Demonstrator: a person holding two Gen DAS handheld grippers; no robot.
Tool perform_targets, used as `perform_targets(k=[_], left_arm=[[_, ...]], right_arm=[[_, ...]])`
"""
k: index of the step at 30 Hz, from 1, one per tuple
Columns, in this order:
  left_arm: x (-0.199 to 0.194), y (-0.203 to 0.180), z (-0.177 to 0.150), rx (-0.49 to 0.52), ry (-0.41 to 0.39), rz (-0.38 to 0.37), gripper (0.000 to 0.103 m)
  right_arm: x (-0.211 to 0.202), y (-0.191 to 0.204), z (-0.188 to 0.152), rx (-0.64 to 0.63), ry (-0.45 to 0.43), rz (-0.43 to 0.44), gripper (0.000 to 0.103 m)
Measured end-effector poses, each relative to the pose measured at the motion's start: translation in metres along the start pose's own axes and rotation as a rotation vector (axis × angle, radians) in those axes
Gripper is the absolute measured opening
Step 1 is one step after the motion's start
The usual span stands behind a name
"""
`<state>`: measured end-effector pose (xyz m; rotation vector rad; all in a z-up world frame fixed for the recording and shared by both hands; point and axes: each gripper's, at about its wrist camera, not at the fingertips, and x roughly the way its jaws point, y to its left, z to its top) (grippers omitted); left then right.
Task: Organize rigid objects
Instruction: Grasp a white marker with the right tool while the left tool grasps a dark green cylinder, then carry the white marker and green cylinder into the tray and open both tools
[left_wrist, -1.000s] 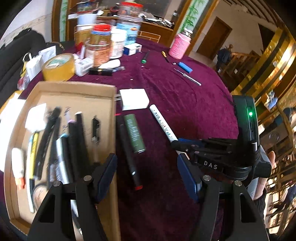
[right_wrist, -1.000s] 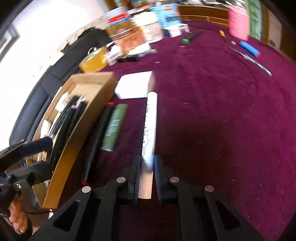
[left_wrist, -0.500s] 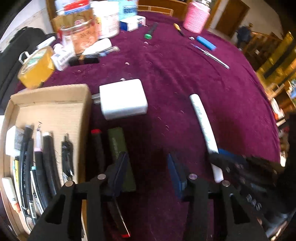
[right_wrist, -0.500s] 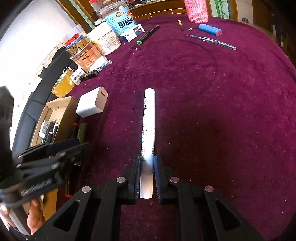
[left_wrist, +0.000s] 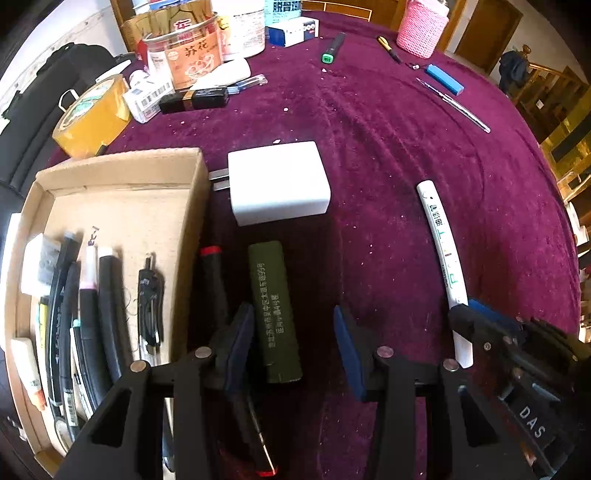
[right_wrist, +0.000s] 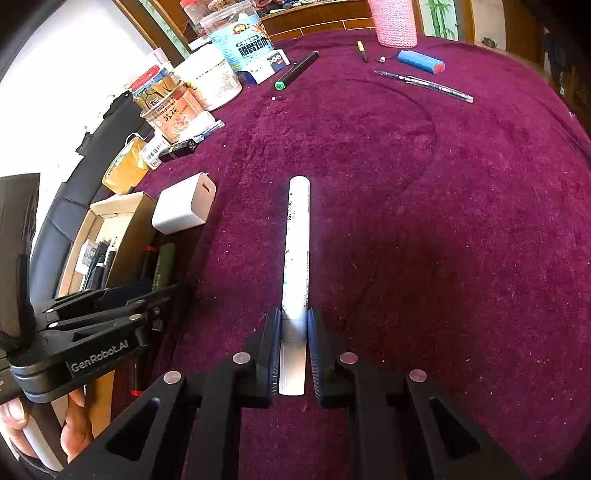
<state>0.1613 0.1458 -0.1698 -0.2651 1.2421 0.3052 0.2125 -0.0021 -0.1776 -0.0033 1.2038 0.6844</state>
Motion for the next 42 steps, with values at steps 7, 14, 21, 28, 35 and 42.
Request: perform_targets(k=[7, 14, 21, 28, 35, 42], left_arm=[[-0.007, -0.012, -0.012, 0.040, -0.030, -0.017, 0.019], [-0.010, -0.004, -0.017, 0.013, -0.041, -0.089, 0.018], [-0.039, 0.013, -0.040, -0.026, -0.066, -0.218, 0.018], [-0.076, 0.039, -0.089, -0.042, -0.092, -0.303, 0.018], [-0.105, 0.097, -0.133, -0.107, -0.135, -0.330, 0.019], [-0.119, 0.171, -0.146, -0.214, -0.186, -0.343, 0.019]], right_arm=[[0.000, -0.002, 0.002, 0.003, -0.008, 0.008, 0.015], [0.004, 0.005, 0.004, -0.014, -0.042, -0.014, 0.015], [0.006, -0.001, 0.007, 0.031, -0.068, 0.036, 0.024], [0.008, 0.010, 0.006, -0.037, -0.111, -0.030, 0.015], [0.007, 0.005, 0.003, 0.010, -0.112, -0.026, 0.014], [-0.027, 0.050, -0.036, 0.071, -0.115, 0.092, 0.014]])
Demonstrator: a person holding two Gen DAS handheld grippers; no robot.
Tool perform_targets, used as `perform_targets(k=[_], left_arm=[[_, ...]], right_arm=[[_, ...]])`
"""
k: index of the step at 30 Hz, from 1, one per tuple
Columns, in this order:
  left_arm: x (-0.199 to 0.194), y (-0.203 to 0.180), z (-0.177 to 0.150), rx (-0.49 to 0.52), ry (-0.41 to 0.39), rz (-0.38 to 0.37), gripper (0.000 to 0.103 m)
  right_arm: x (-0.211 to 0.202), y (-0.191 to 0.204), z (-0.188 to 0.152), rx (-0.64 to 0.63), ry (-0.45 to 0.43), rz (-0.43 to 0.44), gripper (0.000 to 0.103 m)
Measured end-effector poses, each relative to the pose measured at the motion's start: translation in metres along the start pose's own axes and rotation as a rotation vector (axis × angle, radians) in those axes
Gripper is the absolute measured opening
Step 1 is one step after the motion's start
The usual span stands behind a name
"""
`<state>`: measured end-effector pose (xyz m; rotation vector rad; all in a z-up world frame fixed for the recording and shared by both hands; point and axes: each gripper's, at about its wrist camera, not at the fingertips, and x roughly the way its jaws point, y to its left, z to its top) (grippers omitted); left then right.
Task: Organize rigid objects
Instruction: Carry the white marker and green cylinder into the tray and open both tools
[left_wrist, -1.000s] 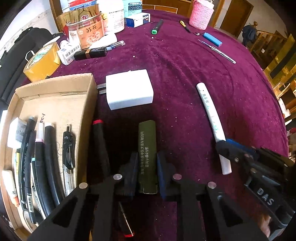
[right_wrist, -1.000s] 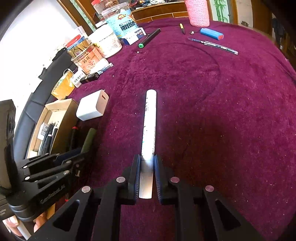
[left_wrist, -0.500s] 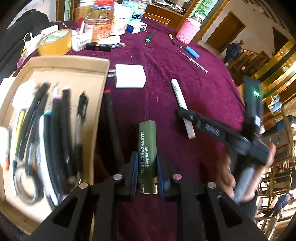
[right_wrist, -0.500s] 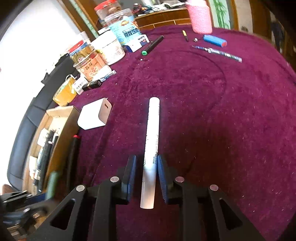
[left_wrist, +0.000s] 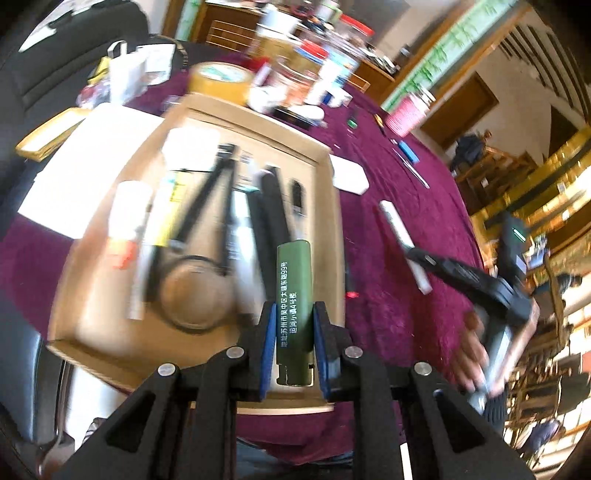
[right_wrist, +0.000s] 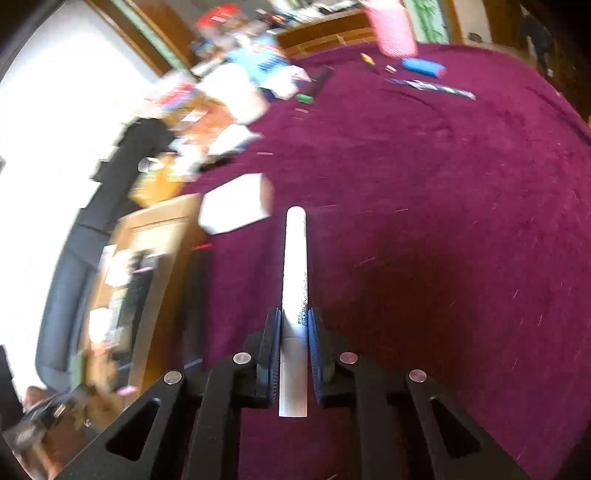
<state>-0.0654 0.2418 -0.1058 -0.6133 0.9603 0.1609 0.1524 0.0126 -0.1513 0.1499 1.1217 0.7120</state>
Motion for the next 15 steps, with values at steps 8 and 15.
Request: perform_targets(k=[8, 15], left_arm=[[-0.017, 0.046, 0.011, -0.069, -0.038, 0.006, 0.019], [-0.009, 0.063, 0.028, -0.071, -0.030, 0.021, 0.019]], right_arm=[[-0.033, 0.096, -0.035, -0.070, -0.059, 0.125, 0.014], [-0.002, 0.143, -0.038, -0.099, -0.007, 0.104, 0.014]])
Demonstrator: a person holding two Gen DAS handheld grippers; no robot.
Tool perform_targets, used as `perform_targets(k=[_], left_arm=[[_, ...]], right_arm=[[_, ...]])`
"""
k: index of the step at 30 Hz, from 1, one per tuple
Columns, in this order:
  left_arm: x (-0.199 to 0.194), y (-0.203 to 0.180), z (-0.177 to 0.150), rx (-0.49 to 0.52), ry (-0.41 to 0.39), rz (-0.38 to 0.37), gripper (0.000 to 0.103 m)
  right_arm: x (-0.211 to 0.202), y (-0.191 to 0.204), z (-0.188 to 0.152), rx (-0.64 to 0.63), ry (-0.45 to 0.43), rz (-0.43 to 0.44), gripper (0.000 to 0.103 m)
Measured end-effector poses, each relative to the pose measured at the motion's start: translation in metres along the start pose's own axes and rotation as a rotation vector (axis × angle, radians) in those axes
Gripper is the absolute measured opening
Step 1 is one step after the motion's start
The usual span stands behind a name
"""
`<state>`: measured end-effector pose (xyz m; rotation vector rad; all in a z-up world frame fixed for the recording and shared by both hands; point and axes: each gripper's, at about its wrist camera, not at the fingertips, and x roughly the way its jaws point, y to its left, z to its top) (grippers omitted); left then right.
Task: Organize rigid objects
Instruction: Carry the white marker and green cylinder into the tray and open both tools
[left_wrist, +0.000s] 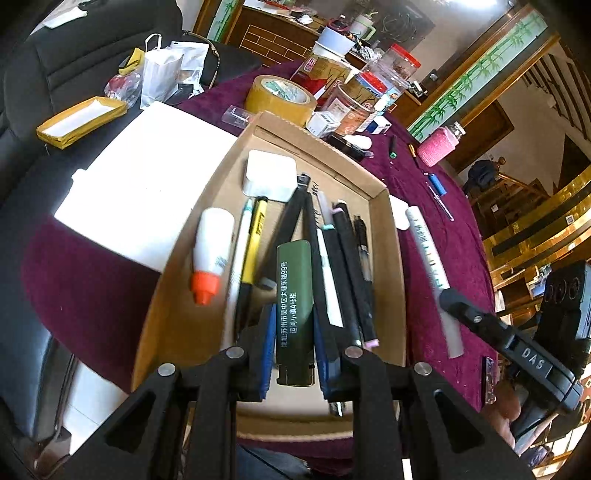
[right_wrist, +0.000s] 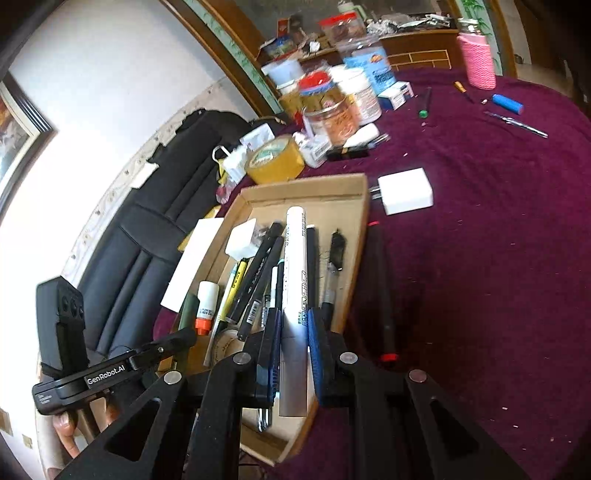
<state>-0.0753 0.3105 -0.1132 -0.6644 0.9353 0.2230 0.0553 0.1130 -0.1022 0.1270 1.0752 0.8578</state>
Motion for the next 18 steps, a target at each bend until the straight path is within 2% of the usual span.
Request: perform_targets(k=[3, 8, 18], left_arm=[[0.005, 0.003, 0.009, 0.021, 0.011, 0.008, 0.019], [0.022, 0.004, 0.024, 0.079, 0.032, 0.020, 0.019], [0.053, 0.010, 0.047, 0.106, 0.086, 0.035, 0.019]], right_arm=[[0.021, 0.004, 0.005, -0.001, 0.043, -0.037, 0.014], [0.036, 0.003, 0.017, -0.005, 0.046, -0.094, 0.014], [0.068, -0.007, 0.039, 0.026, 0.091, -0.117, 0.014]])
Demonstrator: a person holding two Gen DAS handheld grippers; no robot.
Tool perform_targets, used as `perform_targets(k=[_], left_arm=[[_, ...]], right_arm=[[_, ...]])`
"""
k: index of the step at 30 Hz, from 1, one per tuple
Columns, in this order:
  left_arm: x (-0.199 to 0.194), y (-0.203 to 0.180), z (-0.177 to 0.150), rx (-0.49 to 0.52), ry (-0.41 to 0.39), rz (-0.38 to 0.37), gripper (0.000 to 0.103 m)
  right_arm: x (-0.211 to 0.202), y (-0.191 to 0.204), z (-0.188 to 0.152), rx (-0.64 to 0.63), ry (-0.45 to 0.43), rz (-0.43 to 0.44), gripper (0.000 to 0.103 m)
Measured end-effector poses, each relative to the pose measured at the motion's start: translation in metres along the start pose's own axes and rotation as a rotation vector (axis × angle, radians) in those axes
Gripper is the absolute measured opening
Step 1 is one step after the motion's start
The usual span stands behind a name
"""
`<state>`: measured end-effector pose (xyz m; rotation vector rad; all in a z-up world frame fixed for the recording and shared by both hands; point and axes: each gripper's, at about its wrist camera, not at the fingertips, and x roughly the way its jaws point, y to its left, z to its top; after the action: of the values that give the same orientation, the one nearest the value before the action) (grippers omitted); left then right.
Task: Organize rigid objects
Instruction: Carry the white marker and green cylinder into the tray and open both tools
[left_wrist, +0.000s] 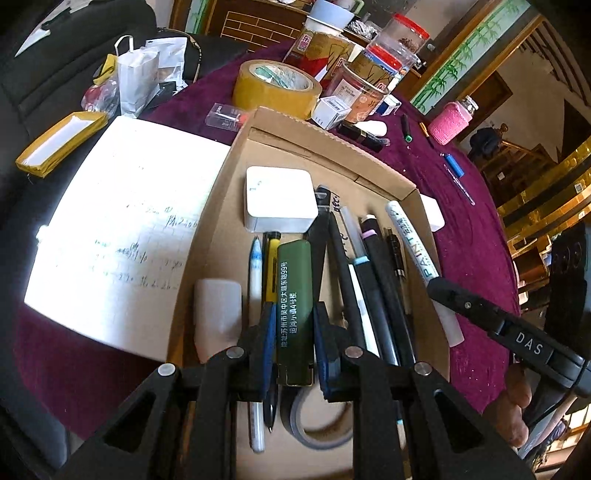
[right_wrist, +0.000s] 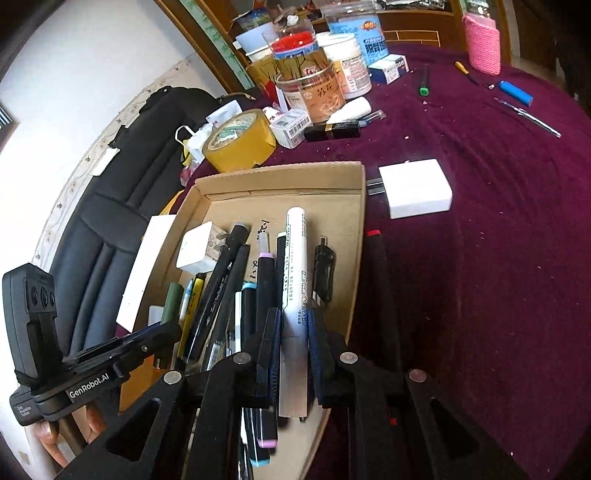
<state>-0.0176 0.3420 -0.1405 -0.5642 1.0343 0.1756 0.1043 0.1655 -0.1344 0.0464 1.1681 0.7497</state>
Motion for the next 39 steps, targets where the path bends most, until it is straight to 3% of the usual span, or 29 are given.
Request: perform_targets(k=[20, 34, 39], left_arm=[[0.019, -0.013, 0.015, 0.086, 0.048, -0.013, 0.019], [0.022, 0.004, 0.021, 0.031, 0.073, -0.064, 0.019], [0.021, 0.003, 0.017, 0.024, 0.063, -0.044, 0.022]], right_arm=[[0.029, -0.006, 0.013, 0.015, 0.032, -0.006, 0.015], [0.032, -0.005, 0.012, -0.001, 0.029, -0.002, 0.016], [0.031, -0.003, 0.010, -0.015, 0.031, -0.001, 0.016]])
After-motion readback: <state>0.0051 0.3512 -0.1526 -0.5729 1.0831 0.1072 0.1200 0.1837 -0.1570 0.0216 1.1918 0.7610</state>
